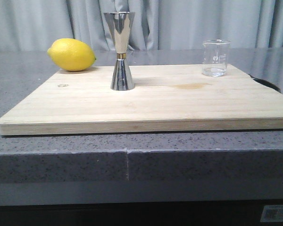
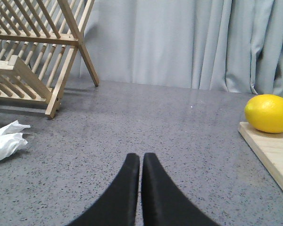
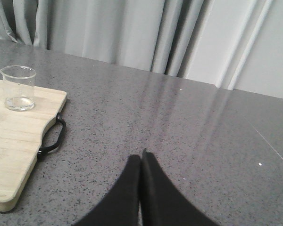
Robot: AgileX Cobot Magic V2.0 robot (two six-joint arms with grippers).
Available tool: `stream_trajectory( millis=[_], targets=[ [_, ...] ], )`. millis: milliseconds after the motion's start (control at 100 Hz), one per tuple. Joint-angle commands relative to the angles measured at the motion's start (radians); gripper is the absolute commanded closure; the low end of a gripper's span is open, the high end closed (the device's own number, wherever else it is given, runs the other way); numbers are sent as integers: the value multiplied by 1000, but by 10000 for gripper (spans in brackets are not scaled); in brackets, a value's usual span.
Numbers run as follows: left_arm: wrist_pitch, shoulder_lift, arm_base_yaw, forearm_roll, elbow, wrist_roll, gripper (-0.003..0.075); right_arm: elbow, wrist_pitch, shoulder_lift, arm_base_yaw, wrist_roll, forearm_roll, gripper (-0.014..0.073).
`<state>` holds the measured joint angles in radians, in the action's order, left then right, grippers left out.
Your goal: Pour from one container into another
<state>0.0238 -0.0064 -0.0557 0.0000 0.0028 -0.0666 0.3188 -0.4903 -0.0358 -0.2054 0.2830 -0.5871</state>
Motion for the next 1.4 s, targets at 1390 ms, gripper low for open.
stream_trajectory(
  millis=[1390],
  targets=[
    [-78, -20, 8, 0, 29, -9, 739, -246, 548, 29, 244, -140, 383, 666]
  ],
)
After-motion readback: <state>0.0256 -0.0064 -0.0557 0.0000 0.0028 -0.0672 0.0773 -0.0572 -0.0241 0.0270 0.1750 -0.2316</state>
